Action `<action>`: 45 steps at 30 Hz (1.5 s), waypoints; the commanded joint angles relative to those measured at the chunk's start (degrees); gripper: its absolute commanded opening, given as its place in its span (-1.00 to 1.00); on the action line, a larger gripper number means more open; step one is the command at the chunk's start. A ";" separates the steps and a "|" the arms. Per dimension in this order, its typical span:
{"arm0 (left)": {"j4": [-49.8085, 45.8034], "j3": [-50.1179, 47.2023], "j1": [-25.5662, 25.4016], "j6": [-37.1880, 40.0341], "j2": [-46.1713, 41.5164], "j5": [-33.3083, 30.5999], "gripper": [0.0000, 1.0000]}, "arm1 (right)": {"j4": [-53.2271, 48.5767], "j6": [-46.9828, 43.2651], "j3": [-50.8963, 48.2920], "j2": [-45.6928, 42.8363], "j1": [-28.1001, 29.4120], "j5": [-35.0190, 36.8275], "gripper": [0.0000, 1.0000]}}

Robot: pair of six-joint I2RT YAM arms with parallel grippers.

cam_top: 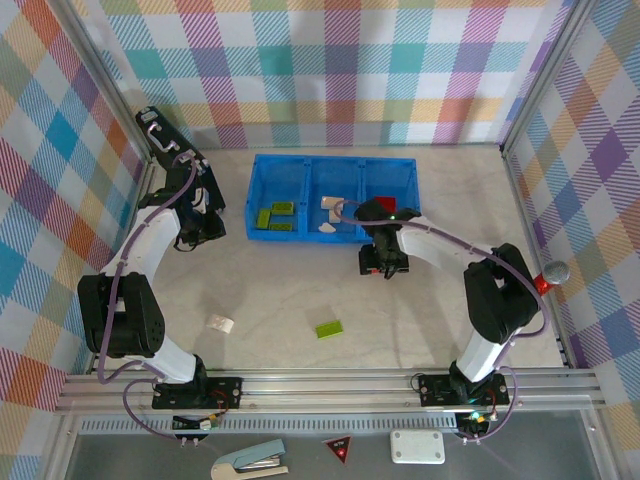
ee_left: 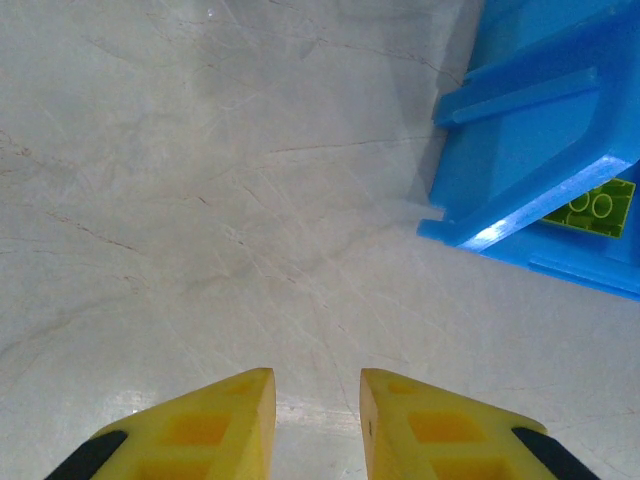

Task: Sort the legos into containers by color
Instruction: Place the lego in the container.

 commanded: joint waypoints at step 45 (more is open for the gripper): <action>-0.09 -0.88 0.77 1.00 0.45 1.49 -0.43 | -1.50 -6.73 20.96 12.73 -12.97 -5.15 0.52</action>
